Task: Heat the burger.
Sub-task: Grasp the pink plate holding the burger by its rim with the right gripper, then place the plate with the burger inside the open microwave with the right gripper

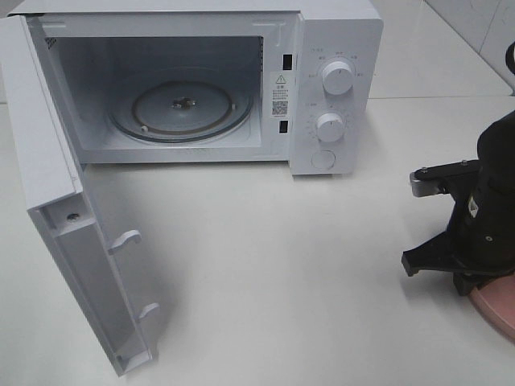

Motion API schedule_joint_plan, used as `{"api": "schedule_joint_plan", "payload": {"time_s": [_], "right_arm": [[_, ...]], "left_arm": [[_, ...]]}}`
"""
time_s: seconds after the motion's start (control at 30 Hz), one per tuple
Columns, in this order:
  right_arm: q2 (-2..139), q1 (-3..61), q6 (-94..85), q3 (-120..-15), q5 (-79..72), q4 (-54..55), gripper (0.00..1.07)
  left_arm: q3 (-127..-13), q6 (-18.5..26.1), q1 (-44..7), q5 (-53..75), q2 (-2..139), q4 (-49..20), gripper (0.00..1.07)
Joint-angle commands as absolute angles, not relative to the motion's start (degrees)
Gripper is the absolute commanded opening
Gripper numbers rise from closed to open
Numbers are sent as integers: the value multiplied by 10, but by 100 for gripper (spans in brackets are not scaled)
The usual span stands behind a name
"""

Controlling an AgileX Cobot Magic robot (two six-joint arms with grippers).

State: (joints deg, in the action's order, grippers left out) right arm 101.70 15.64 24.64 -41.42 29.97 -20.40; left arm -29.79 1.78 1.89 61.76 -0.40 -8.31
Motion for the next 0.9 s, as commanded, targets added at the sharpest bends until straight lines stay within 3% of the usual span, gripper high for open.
{"api": "schedule_joint_plan", "payload": {"time_s": [0.03, 0.9], "right_arm": [[1017, 165, 259, -407, 309, -210, 0], [1014, 283, 341, -407, 382, -313, 0]], "left_arm": [[-296, 17, 18, 611, -11, -85, 98], [-296, 17, 18, 611, -11, -85, 98]]}}
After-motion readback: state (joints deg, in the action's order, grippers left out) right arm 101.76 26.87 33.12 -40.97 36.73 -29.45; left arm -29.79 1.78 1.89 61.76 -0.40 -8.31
